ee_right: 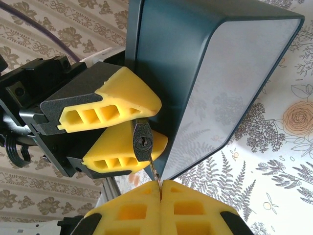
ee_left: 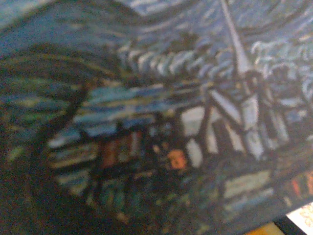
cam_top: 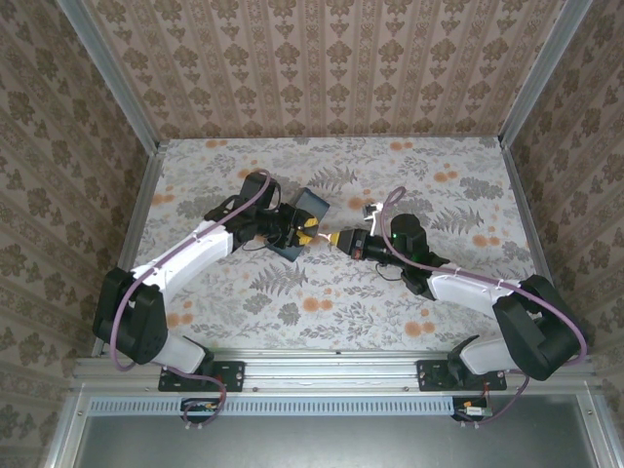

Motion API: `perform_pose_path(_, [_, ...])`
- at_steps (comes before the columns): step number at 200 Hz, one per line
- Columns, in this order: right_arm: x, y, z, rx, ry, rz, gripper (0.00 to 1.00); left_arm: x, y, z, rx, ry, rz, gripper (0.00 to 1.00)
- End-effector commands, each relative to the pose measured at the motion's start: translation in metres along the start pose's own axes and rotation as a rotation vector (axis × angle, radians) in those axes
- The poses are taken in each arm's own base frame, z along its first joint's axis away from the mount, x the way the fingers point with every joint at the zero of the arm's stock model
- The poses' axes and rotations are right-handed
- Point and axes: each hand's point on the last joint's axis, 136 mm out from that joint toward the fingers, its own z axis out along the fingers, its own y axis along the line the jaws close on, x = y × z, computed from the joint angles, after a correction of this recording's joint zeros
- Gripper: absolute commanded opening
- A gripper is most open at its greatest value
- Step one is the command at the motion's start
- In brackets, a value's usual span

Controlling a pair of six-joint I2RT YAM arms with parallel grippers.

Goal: Unlock the padlock with the key

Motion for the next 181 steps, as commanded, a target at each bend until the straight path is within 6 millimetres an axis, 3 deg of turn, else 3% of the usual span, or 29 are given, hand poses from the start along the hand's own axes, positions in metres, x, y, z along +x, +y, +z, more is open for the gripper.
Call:
perform_pose_path(1, [-0.015, 0.027, 0.004, -0.08, -0.034, -0.038, 0.02, 0.006, -0.013, -0.012, 0.054, 0.0, 0.023, 0.1])
perform_pose_path(181, [-0.012, 0.016, 0.006, -0.043, -0.035, -0.032, 0.02, 0.004, -0.011, -0.018, 0.062, -0.022, 0.019, 0.07])
